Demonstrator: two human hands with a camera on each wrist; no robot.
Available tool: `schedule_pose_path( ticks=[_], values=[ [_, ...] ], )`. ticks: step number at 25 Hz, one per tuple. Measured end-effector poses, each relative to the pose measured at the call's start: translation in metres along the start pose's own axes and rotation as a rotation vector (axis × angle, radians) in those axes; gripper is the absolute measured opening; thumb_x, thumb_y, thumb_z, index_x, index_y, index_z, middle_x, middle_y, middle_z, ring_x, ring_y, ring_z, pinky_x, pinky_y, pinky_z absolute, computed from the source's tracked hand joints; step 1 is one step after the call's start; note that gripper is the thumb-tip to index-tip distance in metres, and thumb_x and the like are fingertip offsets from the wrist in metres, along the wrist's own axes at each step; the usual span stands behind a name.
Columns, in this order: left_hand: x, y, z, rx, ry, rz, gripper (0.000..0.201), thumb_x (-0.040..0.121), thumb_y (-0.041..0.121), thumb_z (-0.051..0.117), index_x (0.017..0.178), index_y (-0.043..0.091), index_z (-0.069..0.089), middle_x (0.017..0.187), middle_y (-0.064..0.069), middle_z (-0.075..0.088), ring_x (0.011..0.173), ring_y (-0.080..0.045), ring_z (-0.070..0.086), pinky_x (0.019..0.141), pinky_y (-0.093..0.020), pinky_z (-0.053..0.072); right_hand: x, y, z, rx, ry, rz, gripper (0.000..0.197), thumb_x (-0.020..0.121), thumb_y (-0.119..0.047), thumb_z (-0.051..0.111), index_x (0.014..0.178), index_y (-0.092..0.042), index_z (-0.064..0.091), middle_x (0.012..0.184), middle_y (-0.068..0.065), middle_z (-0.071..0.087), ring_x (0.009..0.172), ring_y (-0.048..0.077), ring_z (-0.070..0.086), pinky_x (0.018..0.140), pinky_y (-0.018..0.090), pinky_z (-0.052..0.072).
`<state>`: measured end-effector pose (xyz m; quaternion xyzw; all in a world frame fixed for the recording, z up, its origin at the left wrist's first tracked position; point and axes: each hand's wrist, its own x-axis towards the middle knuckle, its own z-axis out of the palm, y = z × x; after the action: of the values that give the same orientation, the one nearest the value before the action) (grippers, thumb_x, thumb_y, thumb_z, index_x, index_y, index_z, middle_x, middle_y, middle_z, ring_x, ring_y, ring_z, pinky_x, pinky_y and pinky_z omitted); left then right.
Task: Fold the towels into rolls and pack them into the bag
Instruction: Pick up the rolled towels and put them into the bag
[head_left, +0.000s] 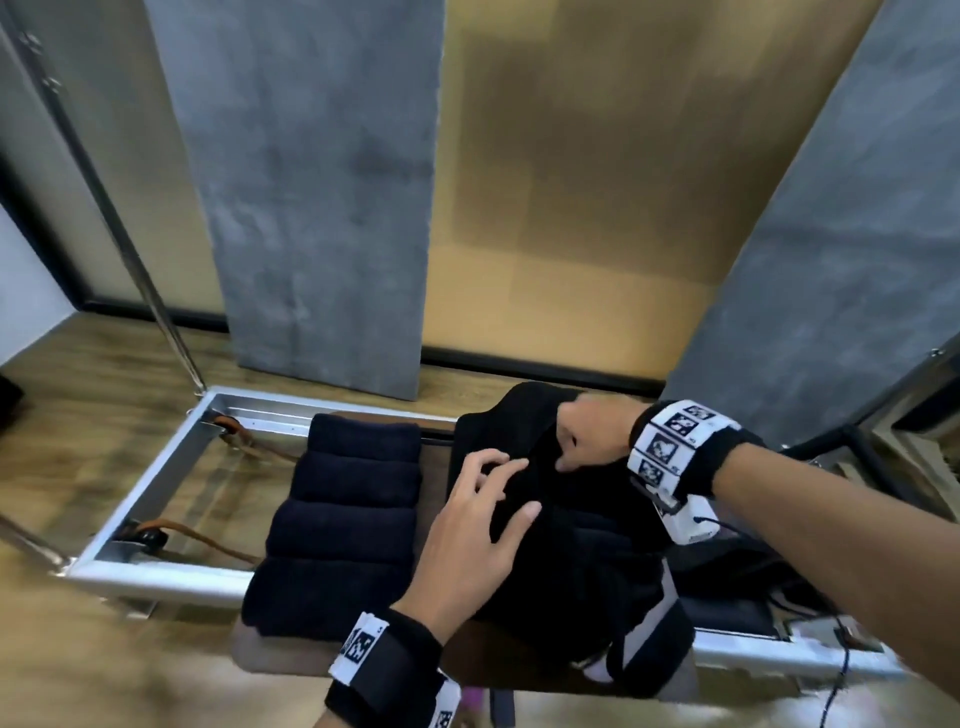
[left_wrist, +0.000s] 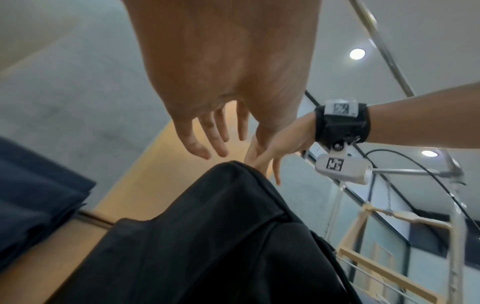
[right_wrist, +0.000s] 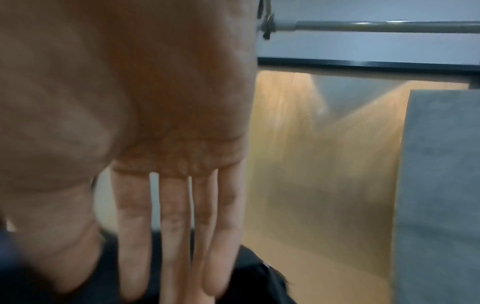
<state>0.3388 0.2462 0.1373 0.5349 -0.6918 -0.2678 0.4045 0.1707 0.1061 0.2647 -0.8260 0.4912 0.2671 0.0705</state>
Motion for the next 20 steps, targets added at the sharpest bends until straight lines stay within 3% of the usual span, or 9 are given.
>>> schedule_pose_path(
  ticks=[2,4,7,9,12,14,17,20],
  values=[
    [-0.017,-0.017,-0.005,-0.078,0.183,-0.080,0.026,0.105,0.045,0.060,0.128,0.034,0.065,0.124,0.019,0.058,0.107,-0.006,0.064,0.084,-0.021,0.052,0.007,-0.017,-0.021,0.165,0.240,-0.018,0.021,0.091,-0.035,0.068,0.076,-0.021,0.062,0.078,-0.005,0.065,0.087,0.028,0.072,0.076,0.033,0.055],
    [-0.044,-0.045,-0.014,-0.095,0.329,-0.258,0.020,0.106,0.037,0.061,0.097,0.025,0.074,0.092,0.011,0.072,0.088,-0.006,0.068,0.080,-0.035,0.056,0.014,-0.053,-0.027,0.394,0.362,-0.114,0.022,0.090,-0.028,0.065,0.070,-0.019,0.066,0.066,-0.002,0.069,0.069,0.022,0.072,0.068,0.030,0.058],
    [-0.093,-0.089,-0.031,-0.025,0.369,-0.624,0.053,0.107,0.045,0.055,0.062,0.021,0.069,0.059,0.009,0.071,0.058,-0.003,0.066,0.067,-0.038,0.056,0.026,-0.128,0.001,0.520,0.193,-0.343,0.018,0.089,-0.016,0.066,0.074,-0.014,0.077,0.067,0.001,0.076,0.053,0.003,0.067,0.056,0.014,0.053],
    [-0.122,-0.110,-0.036,-0.054,0.348,-0.826,0.064,0.107,0.051,0.051,0.057,0.017,0.070,0.054,0.007,0.070,0.050,-0.008,0.067,0.064,-0.039,0.059,0.039,-0.172,0.036,0.488,0.056,-0.399,0.016,0.089,-0.013,0.066,0.084,-0.012,0.081,0.077,0.002,0.079,0.065,0.003,0.070,0.068,0.017,0.057],
    [-0.148,-0.130,-0.034,-0.226,0.394,-1.030,0.062,0.104,0.057,0.053,0.071,0.009,0.074,0.058,-0.001,0.074,0.056,-0.015,0.073,0.071,-0.045,0.064,0.058,-0.210,0.084,0.432,0.005,-0.323,0.013,0.093,-0.019,0.068,0.096,-0.012,0.079,0.102,0.010,0.076,0.100,0.025,0.071,0.091,0.036,0.058],
    [-0.153,-0.133,-0.034,-0.496,0.497,-1.106,0.052,0.102,0.052,0.063,0.092,0.002,0.070,0.072,-0.009,0.078,0.067,-0.022,0.078,0.073,-0.049,0.066,0.064,-0.225,0.103,0.352,0.059,-0.280,0.017,0.095,-0.030,0.070,0.094,-0.013,0.071,0.104,0.010,0.071,0.101,0.031,0.068,0.089,0.041,0.057],
    [-0.149,-0.127,-0.033,-0.768,0.588,-1.100,0.042,0.102,0.042,0.067,0.119,0.004,0.065,0.104,-0.013,0.078,0.089,-0.024,0.079,0.072,-0.038,0.065,0.066,-0.239,0.119,0.289,0.058,-0.286,0.037,0.094,-0.046,0.071,0.109,-0.012,0.066,0.111,0.008,0.069,0.103,0.030,0.066,0.086,0.040,0.056],
    [-0.145,-0.119,-0.032,-0.916,0.629,-1.079,0.047,0.098,0.044,0.073,0.128,0.009,0.064,0.116,-0.008,0.077,0.102,-0.022,0.075,0.074,-0.033,0.061,0.065,-0.243,0.129,0.307,-0.013,-0.327,0.047,0.093,-0.049,0.072,0.122,-0.012,0.065,0.116,0.006,0.066,0.106,0.027,0.065,0.087,0.036,0.052]
  ],
)
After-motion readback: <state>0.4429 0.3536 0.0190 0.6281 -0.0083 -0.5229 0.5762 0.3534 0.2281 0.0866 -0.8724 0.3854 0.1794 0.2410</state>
